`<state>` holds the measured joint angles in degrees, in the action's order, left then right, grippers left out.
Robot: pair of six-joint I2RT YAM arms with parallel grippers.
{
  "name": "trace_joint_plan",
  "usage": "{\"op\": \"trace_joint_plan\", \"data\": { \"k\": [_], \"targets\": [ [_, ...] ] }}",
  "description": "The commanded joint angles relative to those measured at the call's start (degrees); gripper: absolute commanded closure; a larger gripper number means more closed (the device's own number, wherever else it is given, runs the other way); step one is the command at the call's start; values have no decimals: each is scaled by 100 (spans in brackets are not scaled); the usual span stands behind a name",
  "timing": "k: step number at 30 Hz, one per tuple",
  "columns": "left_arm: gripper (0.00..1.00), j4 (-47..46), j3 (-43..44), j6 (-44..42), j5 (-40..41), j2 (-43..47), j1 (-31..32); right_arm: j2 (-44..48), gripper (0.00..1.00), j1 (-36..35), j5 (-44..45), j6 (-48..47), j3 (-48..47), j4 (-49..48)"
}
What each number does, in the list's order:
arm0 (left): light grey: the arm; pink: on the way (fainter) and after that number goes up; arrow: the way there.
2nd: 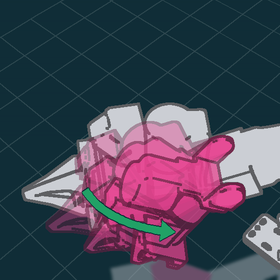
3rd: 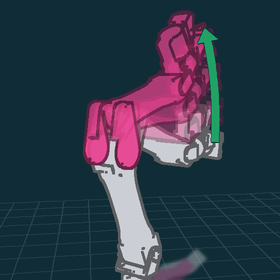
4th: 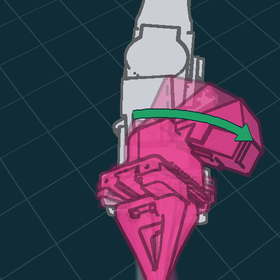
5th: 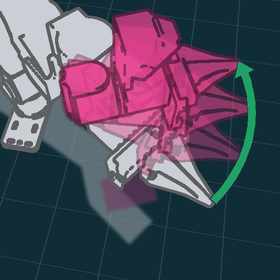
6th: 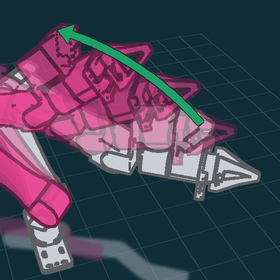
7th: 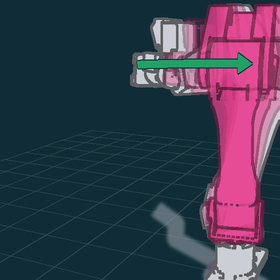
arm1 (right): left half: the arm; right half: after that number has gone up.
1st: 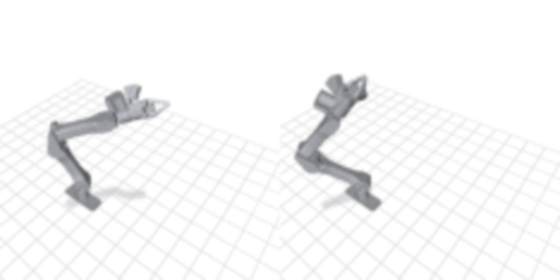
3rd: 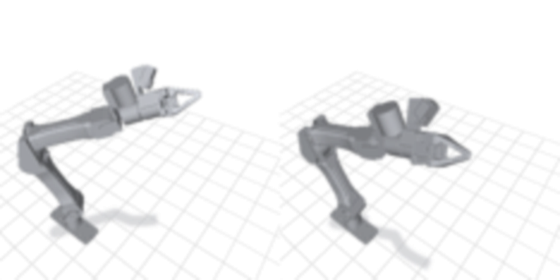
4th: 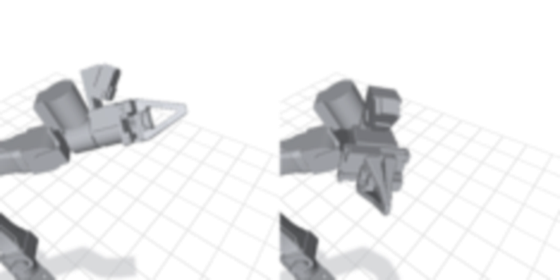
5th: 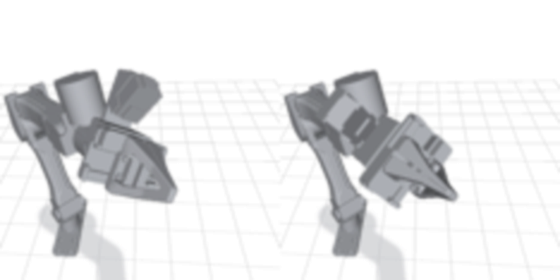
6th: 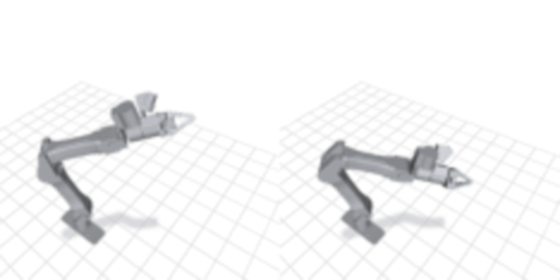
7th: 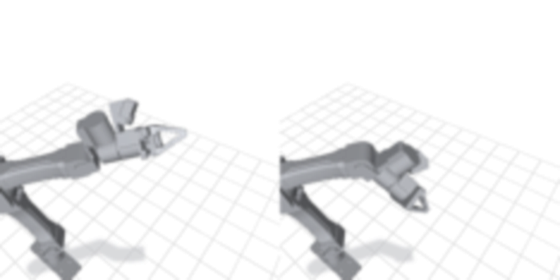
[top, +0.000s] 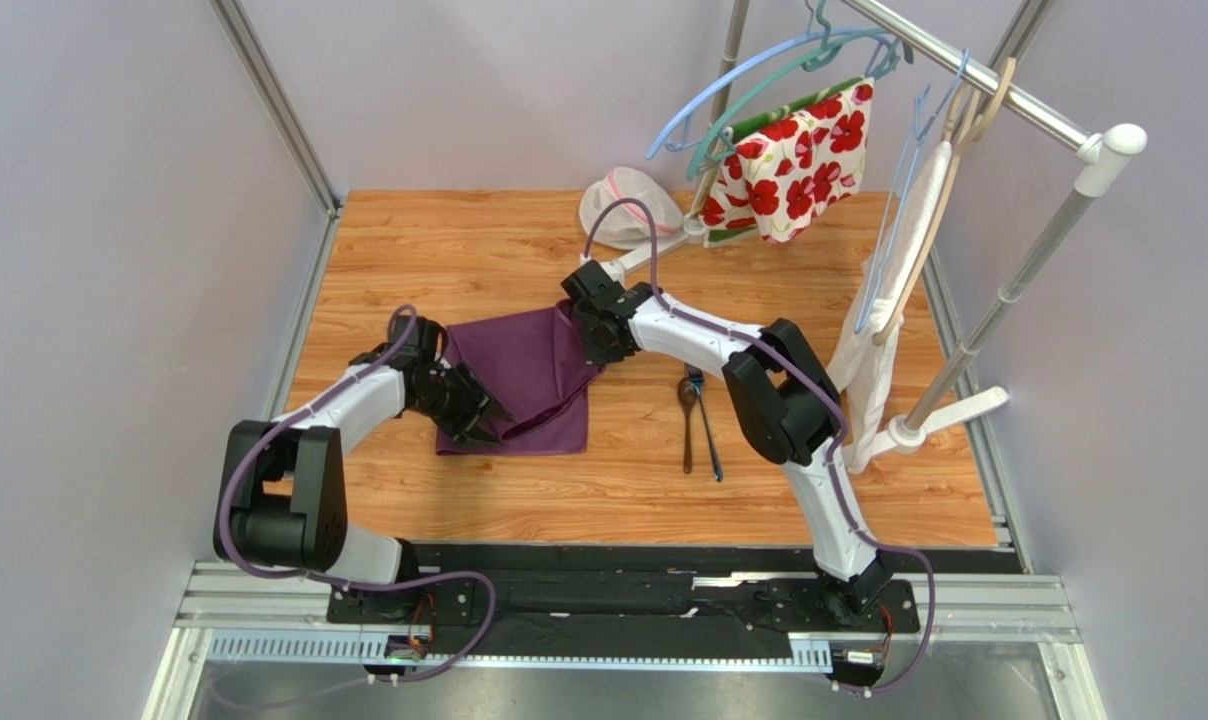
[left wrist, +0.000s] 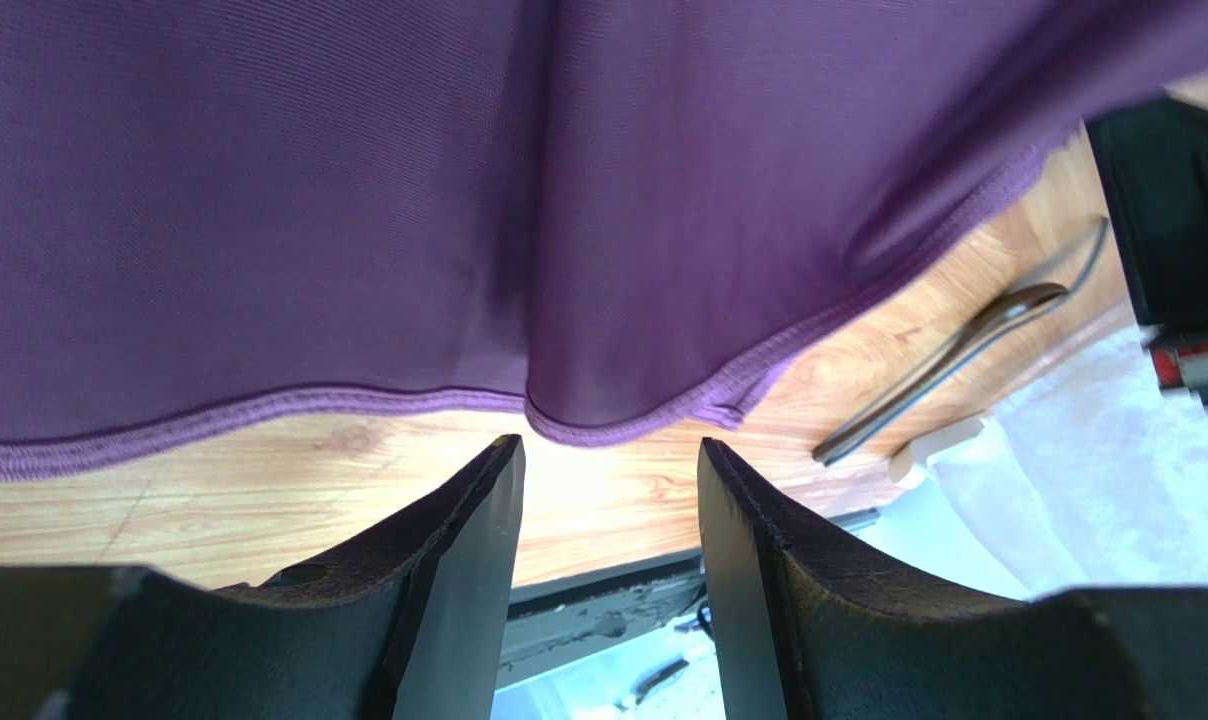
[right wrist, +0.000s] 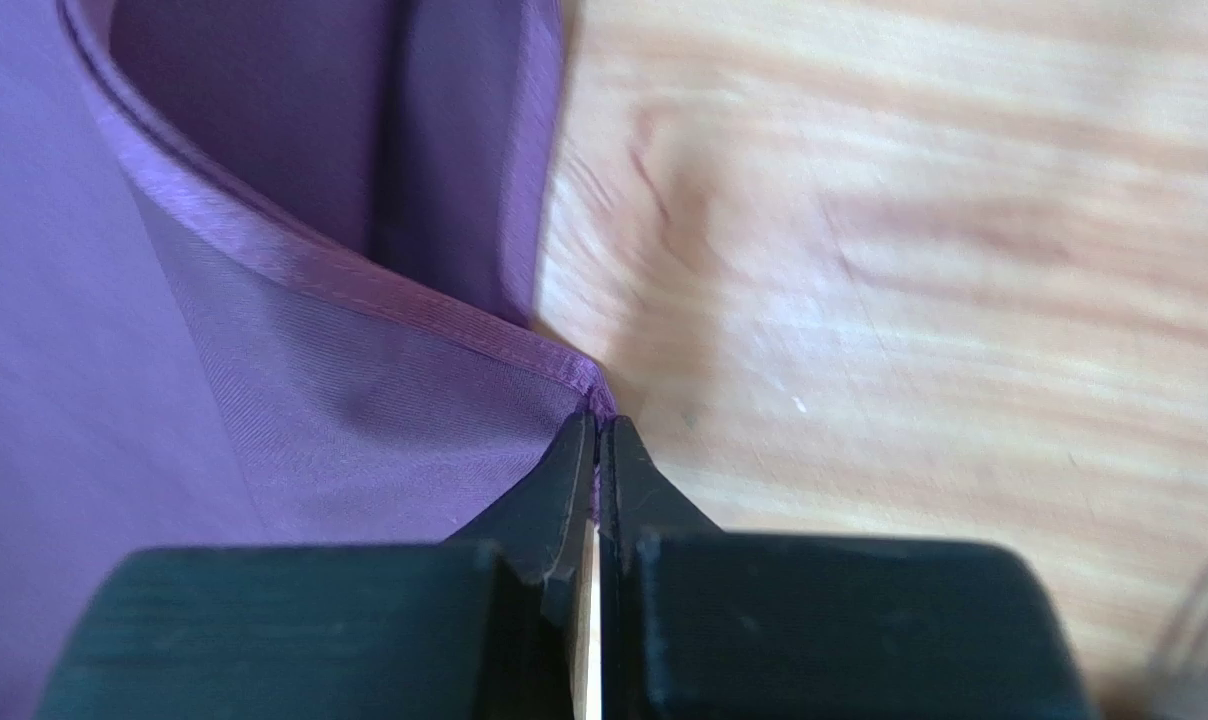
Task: Fold the napkin into a case and place the utensils inside
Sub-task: Fold the rectangle-folded napkin at the center of the board.
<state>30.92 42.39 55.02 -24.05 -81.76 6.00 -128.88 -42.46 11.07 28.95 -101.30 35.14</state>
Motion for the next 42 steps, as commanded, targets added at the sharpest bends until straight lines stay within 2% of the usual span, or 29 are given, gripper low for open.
{"op": "trace_joint_plan", "data": {
  "k": [1,6,15,18,21,22,25,28,33,38,42],
  "targets": [
    [44,72,234,-132,32,-261,33,336,100,-17,35,128,566,600],
    [44,63,235,-176,15,-323,33,855,100,1,-219,278,971,363],
    [46,-112,199,-167,182,-525,33,1023,100,1,-465,348,1103,248],
    [54,-121,357,-220,155,-683,33,1075,100,9,-544,340,1103,239],
    [71,-51,550,-351,225,-675,33,1163,100,9,-536,304,1095,204],
    [80,19,620,-396,347,-631,33,1198,100,18,-544,287,1086,196],
    [92,318,1007,-624,663,-377,24,1304,100,36,-545,164,990,178],
    [97,792,1595,-1098,1024,-192,-11,1383,100,36,-580,24,831,239],
    [100,1530,2447,-1985,1052,-393,-169,1462,100,-34,-948,23,541,424],
    [100,1874,2581,-2408,1183,-421,-327,1620,100,-228,-1309,338,470,520],
    [100,1988,2441,-2558,1508,-315,-389,1752,100,-447,-1450,813,882,284]
  ]
}}
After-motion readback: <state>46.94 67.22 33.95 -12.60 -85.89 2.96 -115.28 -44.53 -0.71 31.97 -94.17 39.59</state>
